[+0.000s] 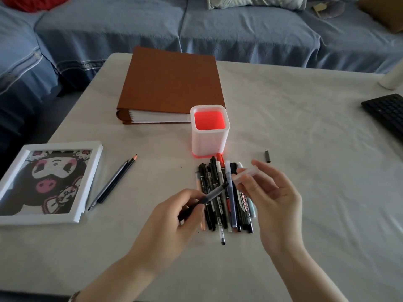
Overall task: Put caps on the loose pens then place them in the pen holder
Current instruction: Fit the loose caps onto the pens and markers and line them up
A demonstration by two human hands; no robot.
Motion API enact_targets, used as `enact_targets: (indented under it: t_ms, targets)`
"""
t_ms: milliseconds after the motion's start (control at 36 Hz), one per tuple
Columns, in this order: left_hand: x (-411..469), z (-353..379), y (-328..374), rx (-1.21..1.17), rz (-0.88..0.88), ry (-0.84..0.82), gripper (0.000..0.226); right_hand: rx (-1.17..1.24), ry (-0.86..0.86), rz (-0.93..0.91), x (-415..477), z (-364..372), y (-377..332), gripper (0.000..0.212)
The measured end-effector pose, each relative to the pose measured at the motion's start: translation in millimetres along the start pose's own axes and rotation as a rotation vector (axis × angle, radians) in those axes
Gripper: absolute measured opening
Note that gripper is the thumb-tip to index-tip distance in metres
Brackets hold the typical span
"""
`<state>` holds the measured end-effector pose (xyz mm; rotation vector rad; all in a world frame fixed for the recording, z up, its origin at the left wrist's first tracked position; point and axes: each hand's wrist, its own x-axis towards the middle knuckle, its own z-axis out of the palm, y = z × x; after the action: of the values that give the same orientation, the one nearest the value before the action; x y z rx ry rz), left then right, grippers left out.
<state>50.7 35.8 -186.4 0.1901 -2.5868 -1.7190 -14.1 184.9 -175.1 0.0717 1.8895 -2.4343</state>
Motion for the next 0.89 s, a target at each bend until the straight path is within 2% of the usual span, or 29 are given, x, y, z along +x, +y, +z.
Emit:
enact_targets:
  t_ms: [361,500,611,667,722,806,889]
  targets:
    - [3.8,1.2,2.2,0.047,0.053,0.011,0.007,0.027,-0.024,0.079,-9.3,5.9,10.5,0.022]
    - [13.1,5.4,7.7,-0.141,-0.096,0.043,0.020,0.082,-0.020,0.070,-3.2,12.0,9.7,0.022]
    - [21.2,-2.7,13.8,-0.461,-0.317,-0.069,0.016,0.151,-0.061,0.059,2.7,15.2,4.4,0.022]
    - [23.0,-5.5,14.5,-0.531,-0.397,-0.126,0.013,0.117,-0.108,0.056,2.9,18.4,4.9,0.023]
    - [25.8,-7.4,13.5,-0.451,-0.350,-0.119,0.013,0.035,-0.147,0.073,1.1,24.8,10.1,0.034]
    - [31.8,-12.4,1.3,-0.064,-0.163,-0.028,0.021,-0.124,-0.143,0.105,0.8,34.1,23.7,0.047]
    - [38.7,-27.8,-27.5,0.286,-0.108,0.116,0.022,-0.278,-0.109,0.137,11.5,31.0,36.9,0.048]
